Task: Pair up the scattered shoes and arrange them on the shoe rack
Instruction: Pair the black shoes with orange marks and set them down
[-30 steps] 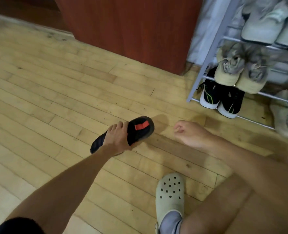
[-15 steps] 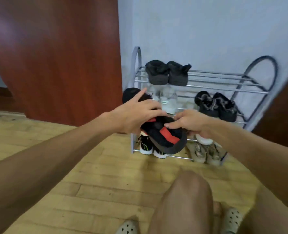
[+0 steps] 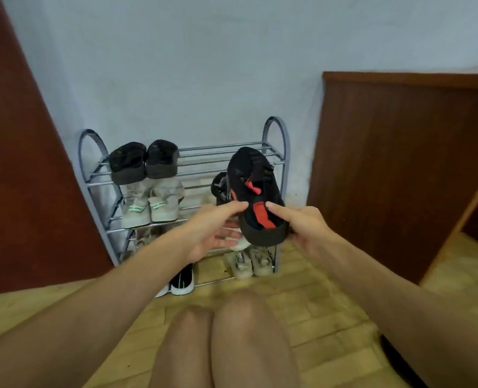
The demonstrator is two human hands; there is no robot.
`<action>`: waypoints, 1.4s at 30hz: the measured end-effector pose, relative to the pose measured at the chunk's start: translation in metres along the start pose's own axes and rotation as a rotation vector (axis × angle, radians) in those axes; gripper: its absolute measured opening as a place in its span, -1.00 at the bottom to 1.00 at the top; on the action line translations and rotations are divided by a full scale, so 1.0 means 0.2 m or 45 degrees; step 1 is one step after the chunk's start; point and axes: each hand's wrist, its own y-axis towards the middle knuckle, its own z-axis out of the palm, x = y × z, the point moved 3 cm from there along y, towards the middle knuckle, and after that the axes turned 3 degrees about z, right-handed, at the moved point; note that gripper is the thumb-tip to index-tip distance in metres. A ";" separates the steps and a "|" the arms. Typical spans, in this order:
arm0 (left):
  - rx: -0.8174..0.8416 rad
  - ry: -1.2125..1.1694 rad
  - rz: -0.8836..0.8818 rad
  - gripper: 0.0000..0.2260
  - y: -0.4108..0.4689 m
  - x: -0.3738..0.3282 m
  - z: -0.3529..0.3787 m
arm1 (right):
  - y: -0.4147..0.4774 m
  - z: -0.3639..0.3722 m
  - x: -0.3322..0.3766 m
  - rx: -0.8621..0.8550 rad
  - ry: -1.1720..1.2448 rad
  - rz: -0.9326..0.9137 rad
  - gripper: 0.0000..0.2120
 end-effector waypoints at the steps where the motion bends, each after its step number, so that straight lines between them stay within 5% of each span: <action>1: 0.010 0.012 0.014 -0.68 0.02 0.00 0.07 | 0.00 -0.07 -0.02 -0.023 0.038 0.000 -0.66; 11: -0.006 -0.044 -0.186 -0.92 0.21 0.19 0.87 | -0.01 -0.80 -0.32 -0.175 0.021 0.014 -0.52; 18: 0.074 0.074 -0.464 -0.91 0.35 0.60 1.33 | 0.01 -1.45 -0.85 -0.259 -0.188 0.361 -0.50; 23: 0.163 0.144 -0.579 -0.91 0.46 0.90 1.53 | -0.09 -1.96 -1.40 -0.441 -1.095 0.621 -0.51; 26: 0.192 0.193 -0.630 -0.90 0.49 1.03 1.55 | -0.20 -2.15 -1.67 -0.447 -1.319 0.868 -0.40; 33: 0.226 0.346 -0.675 -0.94 0.49 1.25 1.49 | -0.21 -2.24 -1.94 -0.524 -1.082 1.008 -0.04; 37: 0.209 0.268 -0.709 -0.90 0.45 1.28 1.49 | -0.25 -2.17 -2.06 -0.705 -1.012 1.032 -0.19; 42: 0.133 0.140 -0.740 -0.90 0.39 1.29 1.51 | -0.29 -2.09 -2.17 -0.810 -0.527 1.051 -0.41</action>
